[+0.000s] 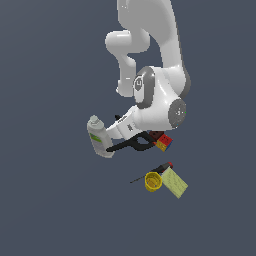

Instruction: Pick up a designated object from a clutter of objects.

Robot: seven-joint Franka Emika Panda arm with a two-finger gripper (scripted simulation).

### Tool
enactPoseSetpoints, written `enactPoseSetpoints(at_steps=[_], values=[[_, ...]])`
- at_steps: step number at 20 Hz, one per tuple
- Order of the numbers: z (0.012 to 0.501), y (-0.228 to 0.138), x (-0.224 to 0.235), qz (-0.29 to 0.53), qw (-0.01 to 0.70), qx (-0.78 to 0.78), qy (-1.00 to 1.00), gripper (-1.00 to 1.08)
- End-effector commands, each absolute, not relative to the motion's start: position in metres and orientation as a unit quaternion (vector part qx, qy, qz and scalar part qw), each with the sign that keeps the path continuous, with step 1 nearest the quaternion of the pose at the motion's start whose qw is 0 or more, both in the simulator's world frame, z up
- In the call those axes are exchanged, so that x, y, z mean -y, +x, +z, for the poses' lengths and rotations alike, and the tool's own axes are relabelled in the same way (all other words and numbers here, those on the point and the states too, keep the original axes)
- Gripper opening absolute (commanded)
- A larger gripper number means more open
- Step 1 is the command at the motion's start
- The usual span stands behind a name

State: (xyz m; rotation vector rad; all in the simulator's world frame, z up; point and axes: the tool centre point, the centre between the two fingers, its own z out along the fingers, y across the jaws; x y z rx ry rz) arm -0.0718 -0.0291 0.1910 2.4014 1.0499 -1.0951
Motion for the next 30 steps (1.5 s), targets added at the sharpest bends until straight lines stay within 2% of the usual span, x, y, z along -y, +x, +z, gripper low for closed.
enactPoseSetpoints(at_steps=[1,8,14,30], values=[[0.223,-0.066,0.031,-0.380,0.150,-0.365,0.836,-1.00],[0.299,-0.051,0.036,-0.380,0.150,-0.365,0.837,-1.00],[0.340,-0.042,0.039,-0.380,0.151,-0.365,0.836,-1.00],[0.368,-0.034,0.039,-0.381,0.151,-0.365,0.836,-1.00]])
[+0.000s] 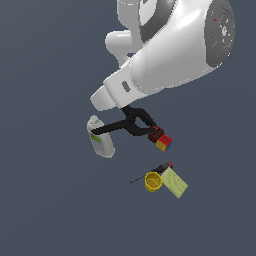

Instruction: Pick up a designated object from a clutter of objects.

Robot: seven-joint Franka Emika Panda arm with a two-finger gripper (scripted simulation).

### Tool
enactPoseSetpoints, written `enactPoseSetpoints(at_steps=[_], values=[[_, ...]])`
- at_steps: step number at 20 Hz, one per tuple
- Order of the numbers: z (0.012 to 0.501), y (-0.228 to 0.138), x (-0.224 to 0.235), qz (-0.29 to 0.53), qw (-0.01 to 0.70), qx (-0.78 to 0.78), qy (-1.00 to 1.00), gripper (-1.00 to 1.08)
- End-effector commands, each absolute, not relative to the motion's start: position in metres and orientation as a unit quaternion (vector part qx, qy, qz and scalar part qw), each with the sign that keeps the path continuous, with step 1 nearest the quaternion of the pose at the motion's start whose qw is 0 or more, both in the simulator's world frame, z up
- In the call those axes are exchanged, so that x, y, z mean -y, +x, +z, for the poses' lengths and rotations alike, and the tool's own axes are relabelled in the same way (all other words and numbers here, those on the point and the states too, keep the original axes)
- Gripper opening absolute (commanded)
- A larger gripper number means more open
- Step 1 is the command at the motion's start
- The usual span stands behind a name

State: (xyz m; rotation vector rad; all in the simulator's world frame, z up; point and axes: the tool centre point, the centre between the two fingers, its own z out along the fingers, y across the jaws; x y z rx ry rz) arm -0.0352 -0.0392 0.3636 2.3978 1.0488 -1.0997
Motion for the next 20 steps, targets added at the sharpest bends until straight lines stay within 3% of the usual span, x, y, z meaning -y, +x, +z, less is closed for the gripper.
enactPoseSetpoints(at_steps=[1,20], values=[[0.370,-0.034,0.038,-0.381,0.151,-0.365,0.836,-1.00],[0.425,-0.021,0.028,-0.381,0.151,-0.365,0.836,-1.00]])
